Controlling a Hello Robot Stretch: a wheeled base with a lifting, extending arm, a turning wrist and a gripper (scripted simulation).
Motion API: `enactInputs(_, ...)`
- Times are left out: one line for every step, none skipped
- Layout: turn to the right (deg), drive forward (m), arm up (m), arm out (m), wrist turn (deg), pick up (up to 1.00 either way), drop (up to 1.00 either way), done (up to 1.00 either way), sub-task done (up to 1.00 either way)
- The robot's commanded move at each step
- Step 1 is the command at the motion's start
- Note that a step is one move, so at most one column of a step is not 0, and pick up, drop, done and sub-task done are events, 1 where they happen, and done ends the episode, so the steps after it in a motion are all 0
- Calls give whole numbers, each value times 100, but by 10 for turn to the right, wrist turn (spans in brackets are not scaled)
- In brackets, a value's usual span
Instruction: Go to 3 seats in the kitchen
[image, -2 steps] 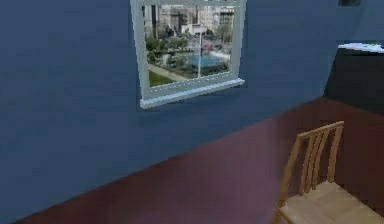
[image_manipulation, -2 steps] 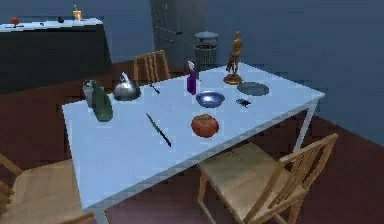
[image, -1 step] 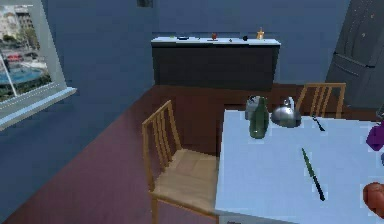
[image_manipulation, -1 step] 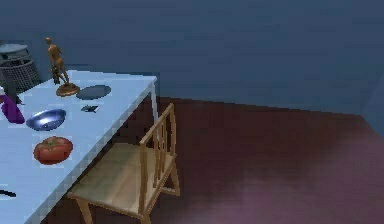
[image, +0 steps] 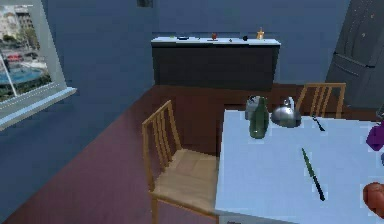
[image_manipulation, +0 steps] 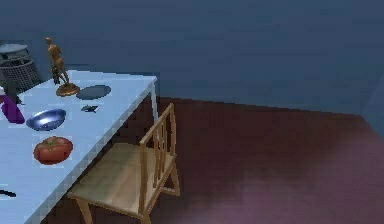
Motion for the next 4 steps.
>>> enactInputs(-420, 0, 0, 0, 0, 0, 0, 0, 0)
enactInputs(0, 70, 0, 0, 0, 0, 0, 0, 0)
enactInputs(60, 0, 0, 0, 0, 0, 0, 0, 0)
enactInputs(0, 45, 0, 0, 0, 0, 0, 0, 0)
